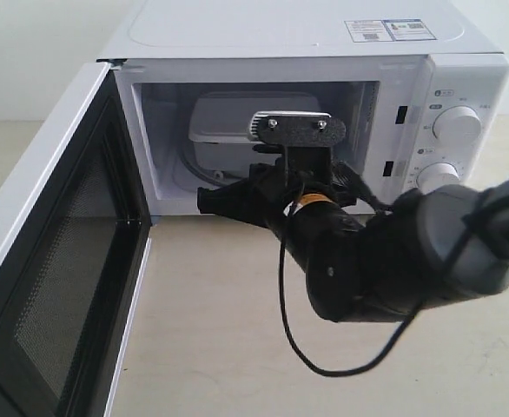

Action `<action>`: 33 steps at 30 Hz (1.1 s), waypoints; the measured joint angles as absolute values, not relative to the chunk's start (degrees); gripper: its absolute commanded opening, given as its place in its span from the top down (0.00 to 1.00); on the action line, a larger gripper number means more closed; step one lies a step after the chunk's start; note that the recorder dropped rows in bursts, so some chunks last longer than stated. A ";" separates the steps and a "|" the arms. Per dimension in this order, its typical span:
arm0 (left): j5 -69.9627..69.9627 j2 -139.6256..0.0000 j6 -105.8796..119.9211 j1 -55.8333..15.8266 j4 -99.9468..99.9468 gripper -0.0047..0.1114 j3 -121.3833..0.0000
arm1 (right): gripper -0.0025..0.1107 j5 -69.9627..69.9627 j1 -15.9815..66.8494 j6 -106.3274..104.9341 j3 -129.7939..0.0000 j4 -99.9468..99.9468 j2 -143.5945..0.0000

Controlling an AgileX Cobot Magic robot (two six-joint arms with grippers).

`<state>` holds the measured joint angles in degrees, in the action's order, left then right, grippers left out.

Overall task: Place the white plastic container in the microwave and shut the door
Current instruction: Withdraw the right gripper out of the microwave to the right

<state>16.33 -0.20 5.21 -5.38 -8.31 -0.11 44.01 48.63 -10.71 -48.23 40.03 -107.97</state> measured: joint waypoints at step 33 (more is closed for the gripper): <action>16.33 -0.20 5.21 -5.38 -8.31 0.92 -0.11 | 0.98 -22.46 50.91 -12.32 -38.78 19.18 -47.31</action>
